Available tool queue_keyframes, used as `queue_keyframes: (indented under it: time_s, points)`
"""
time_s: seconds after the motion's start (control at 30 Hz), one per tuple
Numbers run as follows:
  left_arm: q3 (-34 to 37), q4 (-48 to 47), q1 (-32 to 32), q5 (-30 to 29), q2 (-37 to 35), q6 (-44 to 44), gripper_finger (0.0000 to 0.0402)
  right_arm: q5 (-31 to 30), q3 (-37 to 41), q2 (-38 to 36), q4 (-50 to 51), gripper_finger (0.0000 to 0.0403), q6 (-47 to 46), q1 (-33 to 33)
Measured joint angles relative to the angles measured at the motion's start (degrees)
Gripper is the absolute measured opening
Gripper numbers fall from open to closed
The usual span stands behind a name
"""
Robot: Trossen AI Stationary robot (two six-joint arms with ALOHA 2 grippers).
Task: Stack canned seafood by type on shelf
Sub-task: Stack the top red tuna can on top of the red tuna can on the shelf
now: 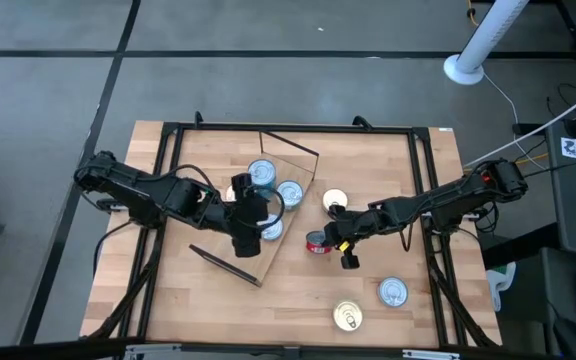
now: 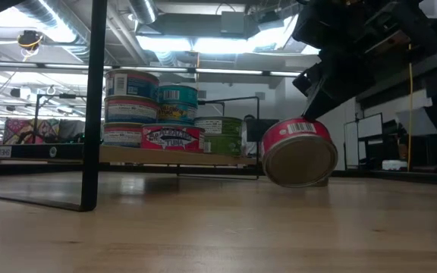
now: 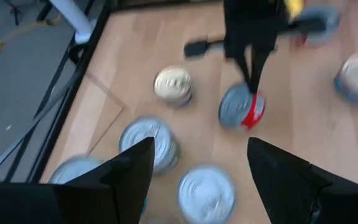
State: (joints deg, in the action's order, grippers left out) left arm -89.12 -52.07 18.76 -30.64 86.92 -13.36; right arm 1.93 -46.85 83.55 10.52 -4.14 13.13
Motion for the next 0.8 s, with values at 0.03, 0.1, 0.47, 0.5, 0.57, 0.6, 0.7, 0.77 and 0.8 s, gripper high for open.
queue_keyframes:
  time_s: [0.03,0.1,0.47,0.5,0.57,0.6,0.7,0.77,0.8]
  points:
    - [0.2,2.0,0.0,0.0,0.3,0.2,0.0253,0.0,0.0,0.0,0.0,0.0,0.0,0.0]
    - [0.5,4.1,0.0,0.0,1.4,1.1,0.0253,0.0,0.0,0.0,0.0,0.0,0.0,0.0]
    - [0.6,16.0,-0.2,-0.1,14.6,4.4,0.0253,0.0,0.0,0.0,2.2,0.0,0.0,0.0]
    - [0.6,17.4,-0.2,-0.1,16.0,5.1,0.0253,0.0,0.0,0.0,2.2,0.0,0.0,0.0]
    - [0.6,20.8,-0.4,0.0,18.6,7.0,0.0253,0.0,0.0,0.0,2.5,0.0,0.0,0.0]
    - [0.6,22.1,-0.4,0.0,19.8,8.0,0.0253,0.0,0.0,0.0,2.7,0.0,0.0,0.0]
    - [0.6,26.0,-0.7,0.0,22.9,11.3,0.0253,0.0,0.0,0.0,2.9,0.0,0.0,0.0]
    - [0.6,27.8,-0.9,0.0,24.5,12.5,0.0253,0.0,0.0,0.0,3.0,0.0,0.0,0.0]
    - [0.6,28.7,-1.0,-0.1,25.2,13.0,0.0253,0.0,0.0,0.0,3.0,0.0,0.0,0.0]
